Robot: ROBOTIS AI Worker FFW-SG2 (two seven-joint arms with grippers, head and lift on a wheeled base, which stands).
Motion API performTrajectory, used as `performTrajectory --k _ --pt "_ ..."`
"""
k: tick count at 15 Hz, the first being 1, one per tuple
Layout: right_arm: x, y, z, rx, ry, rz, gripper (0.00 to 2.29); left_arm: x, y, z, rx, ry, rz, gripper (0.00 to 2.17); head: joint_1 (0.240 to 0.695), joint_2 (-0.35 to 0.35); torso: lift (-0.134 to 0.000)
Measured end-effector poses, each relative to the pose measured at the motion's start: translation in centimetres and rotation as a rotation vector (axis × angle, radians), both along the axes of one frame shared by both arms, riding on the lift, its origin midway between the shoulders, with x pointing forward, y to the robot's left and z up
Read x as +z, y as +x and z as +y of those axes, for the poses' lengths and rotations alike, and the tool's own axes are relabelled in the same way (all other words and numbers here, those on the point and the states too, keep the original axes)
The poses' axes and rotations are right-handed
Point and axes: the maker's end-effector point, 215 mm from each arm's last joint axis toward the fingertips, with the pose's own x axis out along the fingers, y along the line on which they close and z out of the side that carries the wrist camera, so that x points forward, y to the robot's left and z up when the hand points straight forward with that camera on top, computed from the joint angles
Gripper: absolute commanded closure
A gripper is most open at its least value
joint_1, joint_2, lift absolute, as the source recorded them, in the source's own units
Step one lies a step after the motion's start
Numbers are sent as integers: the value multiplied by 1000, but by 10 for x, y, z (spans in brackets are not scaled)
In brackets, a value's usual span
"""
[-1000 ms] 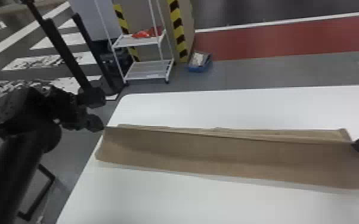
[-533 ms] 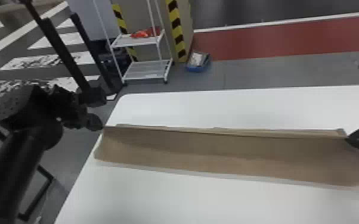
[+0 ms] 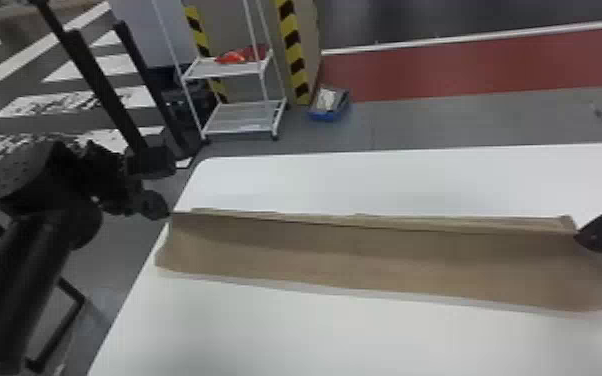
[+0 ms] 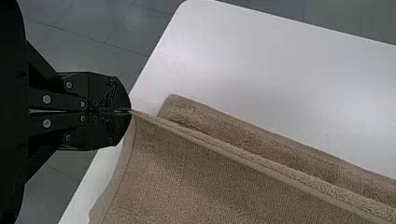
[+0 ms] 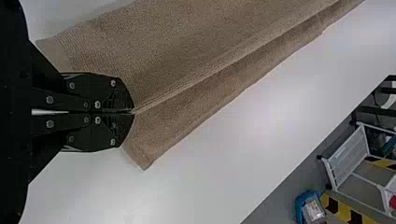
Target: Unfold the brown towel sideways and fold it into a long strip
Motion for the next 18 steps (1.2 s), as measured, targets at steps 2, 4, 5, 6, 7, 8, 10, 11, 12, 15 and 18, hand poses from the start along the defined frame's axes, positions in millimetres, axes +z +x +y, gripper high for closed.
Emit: performTrajectory --k 2,4,5,6,7,8,10,11,12,15,18 --pt "-2 -2 -1 -29 9 18 424 -1 -1 -1 -2 -2 5 1794 695 286 -125" --pt "-5 -4 -3 -62 12 35 424 -4 -2 -2 -5 -2 8 1794 695 284 -125" --pt "-7 -6 -5 -75 9 42 424 -5 -2 -3 -8 -1 10 1794 695 282 -125" --pt "-9 -8 -7 -84 5 46 424 -6 -3 -3 -10 -1 11 1794 695 281 -125" --pt "-9 -9 -9 -91 -1 46 424 -7 -3 -3 -12 -1 12 1794 695 279 -125" --pt "-9 -9 -9 -93 -6 45 424 -7 -3 -3 -13 -1 12 1794 695 278 -125" --pt "-10 -12 -9 -92 -9 44 424 -8 -3 -4 -17 0 12 1794 695 279 -125" --pt "-10 -13 -9 -92 -10 43 424 -8 -3 -5 -21 0 10 1794 695 278 -125" --pt "-10 -14 -9 -93 -10 43 424 -8 -2 -5 -23 0 9 1794 695 278 -125" --pt "-10 -17 -8 -94 -8 44 421 -8 -1 -5 -24 -1 4 1777 695 279 -125" --pt "-11 -19 -7 -92 -8 45 421 -6 7 -11 -20 -29 -51 998 695 275 -125"
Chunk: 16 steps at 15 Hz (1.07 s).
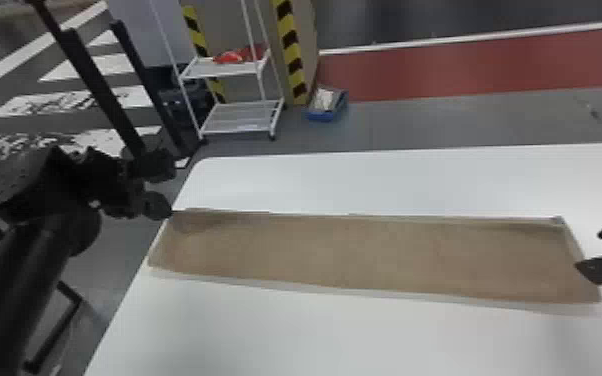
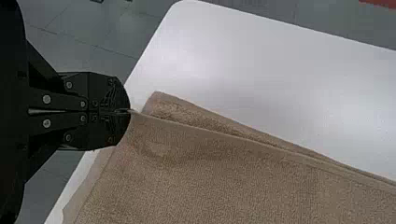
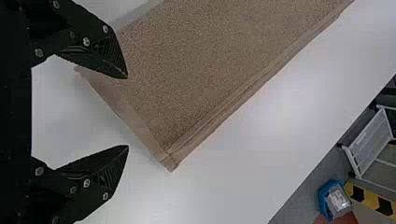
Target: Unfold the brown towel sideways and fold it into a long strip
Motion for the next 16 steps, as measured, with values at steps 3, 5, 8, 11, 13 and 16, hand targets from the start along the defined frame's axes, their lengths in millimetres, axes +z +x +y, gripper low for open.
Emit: performTrajectory --k 3,5,8,11,13,16 --pt "1 0 1 1 0 -2 421 1 0 2 38 -28 -28 -2 695 275 -125" --pt "2 0 1 1 1 -3 424 1 0 6 63 -24 -44 36 695 279 -125" --pt "2 -1 1 -3 4 -4 421 3 -1 5 62 -16 -55 63 695 279 -125" --pt "1 -4 -2 -10 6 -3 421 7 -1 5 60 -14 -69 60 695 278 -125" --pt "1 -5 -5 -14 5 -1 424 12 -2 5 62 -13 -81 63 695 276 -125" --pt "0 -6 -6 -15 5 1 424 16 -4 6 71 -11 -91 63 695 275 -125"
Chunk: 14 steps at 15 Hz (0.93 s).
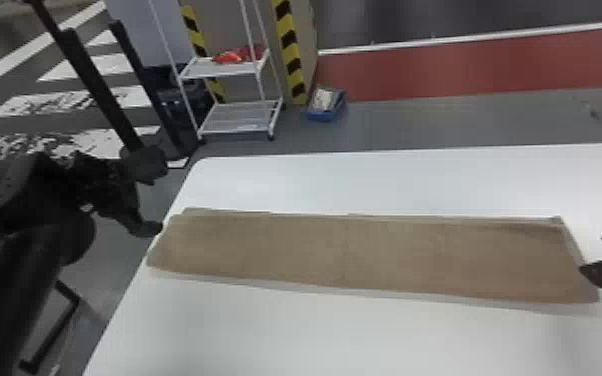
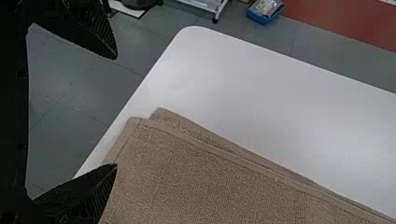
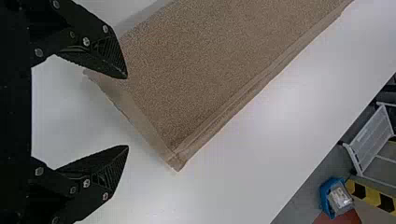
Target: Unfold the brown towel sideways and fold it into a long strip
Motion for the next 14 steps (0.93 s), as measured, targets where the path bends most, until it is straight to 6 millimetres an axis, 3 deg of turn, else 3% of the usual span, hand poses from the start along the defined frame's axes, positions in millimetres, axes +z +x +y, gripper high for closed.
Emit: performTrajectory --k 6,10,14 --pt "6 3 -7 -30 24 -4 421 14 0 4 24 -19 -70 66 695 273 -125" --pt "14 -5 -7 -108 115 7 421 28 7 0 48 -103 -148 70 695 270 -125" --pt "6 -7 -20 -219 148 -7 390 45 4 -1 134 -233 -308 66 695 258 -125"
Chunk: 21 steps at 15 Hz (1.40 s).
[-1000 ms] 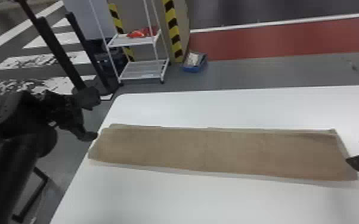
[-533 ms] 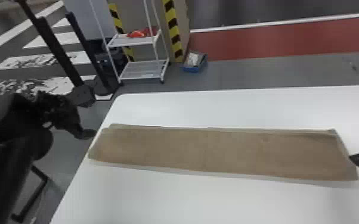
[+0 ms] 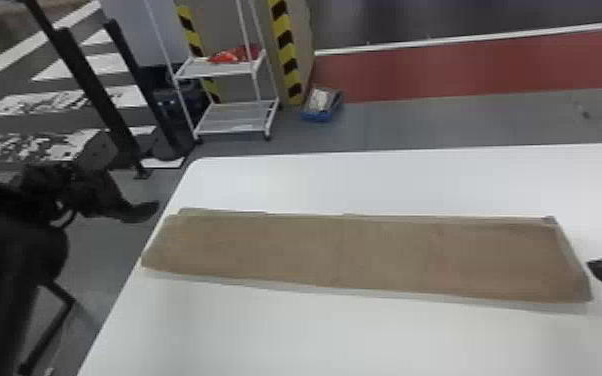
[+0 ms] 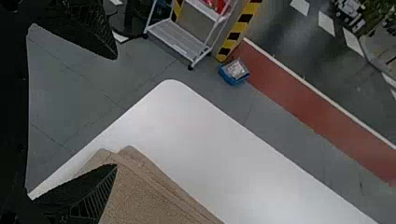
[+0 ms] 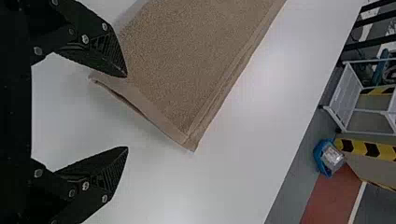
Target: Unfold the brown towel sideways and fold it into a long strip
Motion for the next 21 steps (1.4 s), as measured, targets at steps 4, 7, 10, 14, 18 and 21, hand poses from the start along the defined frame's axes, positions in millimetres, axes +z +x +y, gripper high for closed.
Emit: performTrajectory --k 4,7,10,14,18,21 --pt "-14 13 -3 -43 30 18 390 3 -26 -9 20 -65 -49 66 695 247 -125" --pt "-33 19 6 -30 46 31 390 20 -37 -3 68 -109 -148 66 695 260 -125" --pt "-49 21 15 -9 55 38 394 26 -41 1 106 -143 -221 66 695 276 -125" --pt "-62 17 20 -5 75 56 633 27 -48 7 163 -228 -285 66 695 291 -125" --pt "-61 17 17 -21 103 53 1312 18 -53 7 167 -238 -270 66 695 292 -125" --pt "-58 20 10 -37 103 38 1426 13 -55 7 168 -236 -262 70 695 284 -125"
